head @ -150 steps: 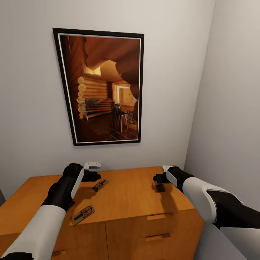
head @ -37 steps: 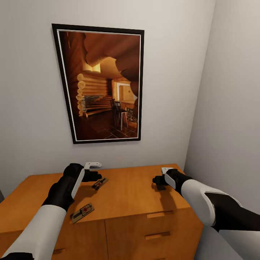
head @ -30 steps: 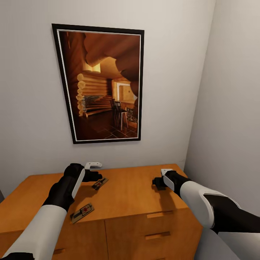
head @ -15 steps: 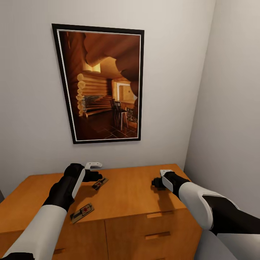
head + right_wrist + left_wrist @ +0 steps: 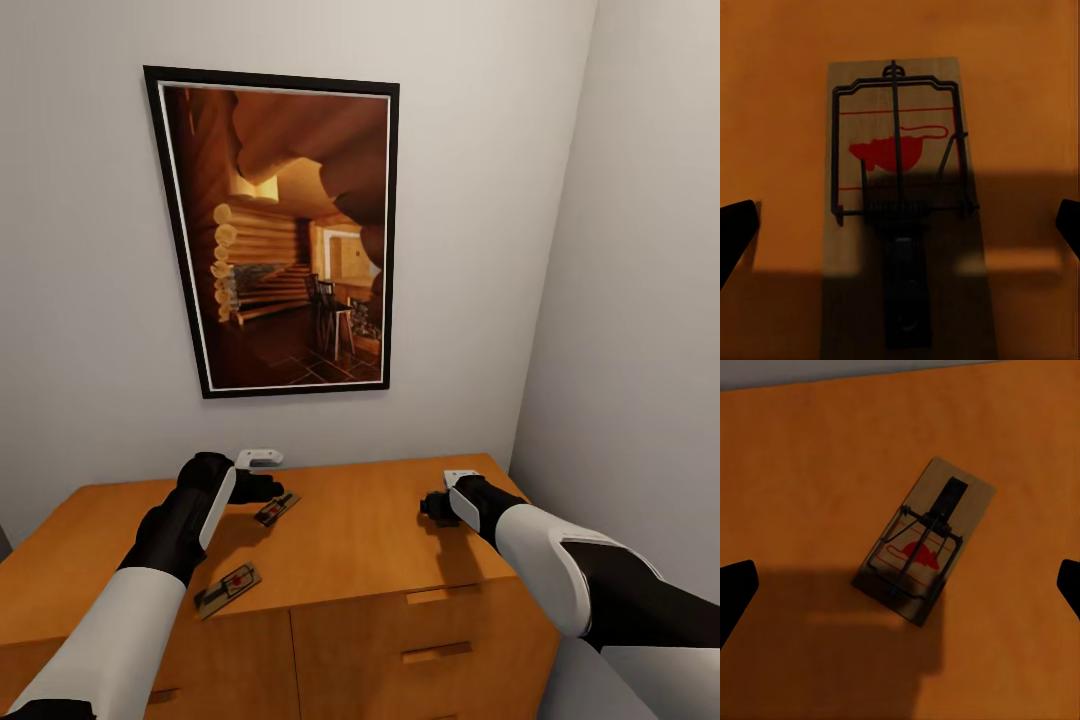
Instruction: Take the four mousetraps from the cabinet in the bathroom and place them on the bathroom floor. Make sure all four end up on the same floor surface, and ensure that at least two of them are either under or directly next to the same bathroom sink.
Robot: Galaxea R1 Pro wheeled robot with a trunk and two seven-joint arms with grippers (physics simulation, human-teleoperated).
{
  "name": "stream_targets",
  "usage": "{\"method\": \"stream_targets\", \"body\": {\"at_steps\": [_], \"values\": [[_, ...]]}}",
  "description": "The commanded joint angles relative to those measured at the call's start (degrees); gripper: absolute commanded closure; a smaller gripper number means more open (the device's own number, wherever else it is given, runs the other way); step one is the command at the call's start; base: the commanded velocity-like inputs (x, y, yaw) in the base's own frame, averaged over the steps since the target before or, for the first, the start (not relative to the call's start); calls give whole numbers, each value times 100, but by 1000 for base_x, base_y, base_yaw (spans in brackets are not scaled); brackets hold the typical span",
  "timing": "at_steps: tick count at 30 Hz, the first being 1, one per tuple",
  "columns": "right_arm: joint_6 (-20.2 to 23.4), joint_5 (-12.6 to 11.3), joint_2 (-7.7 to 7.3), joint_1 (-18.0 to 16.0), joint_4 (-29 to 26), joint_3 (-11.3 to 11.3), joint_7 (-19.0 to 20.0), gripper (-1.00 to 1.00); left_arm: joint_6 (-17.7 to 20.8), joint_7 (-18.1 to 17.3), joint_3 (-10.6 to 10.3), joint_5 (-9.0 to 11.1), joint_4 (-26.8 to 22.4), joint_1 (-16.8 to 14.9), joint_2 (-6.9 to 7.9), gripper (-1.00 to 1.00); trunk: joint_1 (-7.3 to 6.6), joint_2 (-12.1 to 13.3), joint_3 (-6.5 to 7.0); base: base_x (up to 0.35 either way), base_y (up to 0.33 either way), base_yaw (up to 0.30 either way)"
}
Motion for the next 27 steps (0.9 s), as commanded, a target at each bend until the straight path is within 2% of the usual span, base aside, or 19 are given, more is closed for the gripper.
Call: {"method": "stream_targets", "body": {"at_steps": [1,27], "values": [[19,60,-1,-5,6,-23,-25,-100,23,-11,1,2,-5,-5,0,-100,1,-5,-9,0,0,0],[48,44,-46,-5,6,-23,-21,-100,21,-17,3,2,-5,-6,0,-100,1,-5,-9,0,0,0]]}}
